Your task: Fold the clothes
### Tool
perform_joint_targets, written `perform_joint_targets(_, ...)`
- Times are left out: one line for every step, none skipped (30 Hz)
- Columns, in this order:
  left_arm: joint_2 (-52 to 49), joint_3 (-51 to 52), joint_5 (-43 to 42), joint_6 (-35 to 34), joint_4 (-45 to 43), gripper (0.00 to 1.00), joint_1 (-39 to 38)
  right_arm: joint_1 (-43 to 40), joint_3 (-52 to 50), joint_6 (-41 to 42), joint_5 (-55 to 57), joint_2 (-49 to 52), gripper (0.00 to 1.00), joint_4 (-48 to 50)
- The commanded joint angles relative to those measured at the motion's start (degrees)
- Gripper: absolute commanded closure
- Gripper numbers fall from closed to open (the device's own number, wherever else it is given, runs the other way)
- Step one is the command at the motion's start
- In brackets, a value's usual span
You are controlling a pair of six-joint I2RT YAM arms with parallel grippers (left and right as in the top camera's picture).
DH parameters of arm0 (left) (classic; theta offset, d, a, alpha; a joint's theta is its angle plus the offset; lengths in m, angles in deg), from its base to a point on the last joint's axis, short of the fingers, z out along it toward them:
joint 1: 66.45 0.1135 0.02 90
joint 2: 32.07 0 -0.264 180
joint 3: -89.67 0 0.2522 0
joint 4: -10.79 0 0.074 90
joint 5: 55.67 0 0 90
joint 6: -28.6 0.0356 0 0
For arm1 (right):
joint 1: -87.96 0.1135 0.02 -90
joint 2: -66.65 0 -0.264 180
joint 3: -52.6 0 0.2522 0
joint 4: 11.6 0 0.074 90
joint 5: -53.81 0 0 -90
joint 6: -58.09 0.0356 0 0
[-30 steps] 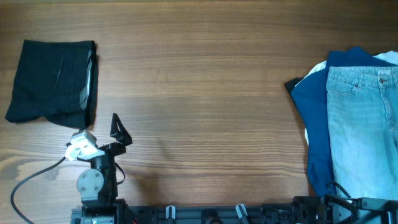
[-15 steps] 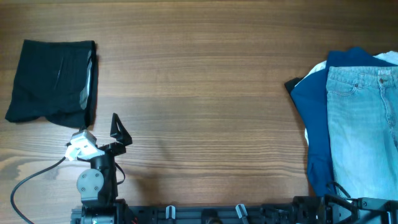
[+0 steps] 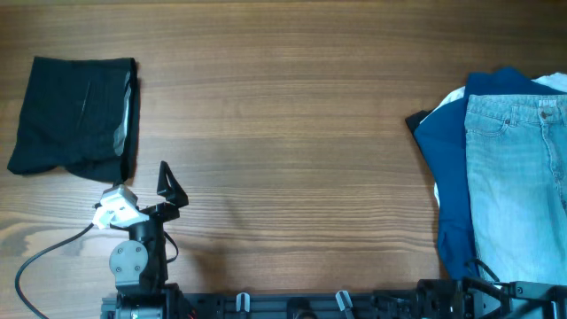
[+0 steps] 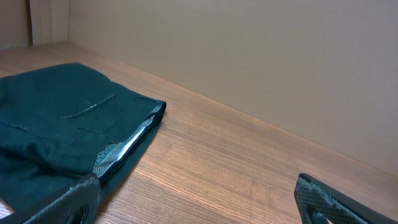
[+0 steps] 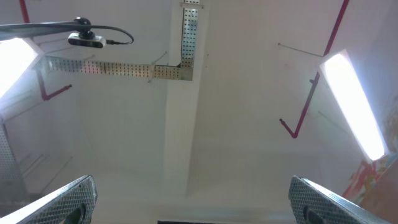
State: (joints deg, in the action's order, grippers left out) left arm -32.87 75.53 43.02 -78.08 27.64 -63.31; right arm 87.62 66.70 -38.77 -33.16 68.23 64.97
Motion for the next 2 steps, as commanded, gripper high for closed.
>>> perform_joint_targets(0.52, 0.04, -0.28, -0.28, 0.33, 0.0, 0.42, -0.28, 0.02, 0.98, -0.7, -0.35, 0.0, 3.32)
perform_joint_targets(0.52, 0.04, -0.31, -0.28, 0.33, 0.0, 0.42, -0.28, 0.02, 0.98, -0.7, -0.35, 0.0, 3.32)
